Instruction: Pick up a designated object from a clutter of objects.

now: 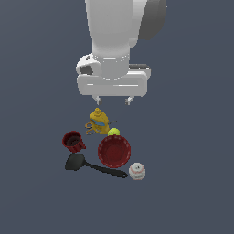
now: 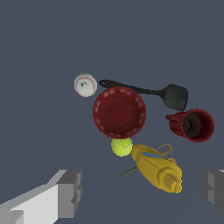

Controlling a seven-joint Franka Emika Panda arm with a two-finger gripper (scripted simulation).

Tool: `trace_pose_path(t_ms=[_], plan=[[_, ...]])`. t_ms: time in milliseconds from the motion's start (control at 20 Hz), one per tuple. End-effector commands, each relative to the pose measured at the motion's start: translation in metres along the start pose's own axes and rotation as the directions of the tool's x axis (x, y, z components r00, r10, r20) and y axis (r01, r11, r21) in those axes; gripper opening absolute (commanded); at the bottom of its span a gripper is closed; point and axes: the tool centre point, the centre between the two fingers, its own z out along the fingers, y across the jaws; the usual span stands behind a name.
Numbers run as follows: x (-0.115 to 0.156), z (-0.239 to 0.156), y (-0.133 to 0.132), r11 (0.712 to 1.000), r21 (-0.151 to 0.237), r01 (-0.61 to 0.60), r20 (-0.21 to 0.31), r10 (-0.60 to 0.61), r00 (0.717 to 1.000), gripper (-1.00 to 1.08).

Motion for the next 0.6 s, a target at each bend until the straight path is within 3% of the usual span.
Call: trace_pose_path(t_ms=[0, 300, 550], plan=[[0.000, 0.000, 0.000, 1.000, 0.000, 0.000, 0.000, 0.000, 1.000, 0.68], [-0.001, -0.003, -0.015, 0.999, 0.006, 0.036, -0.004, -0.036, 0.999, 0.68], [0.000, 0.000, -0.012, 0.999, 0.008, 0.032, -0.003, -0.031, 0.999, 0.68]])
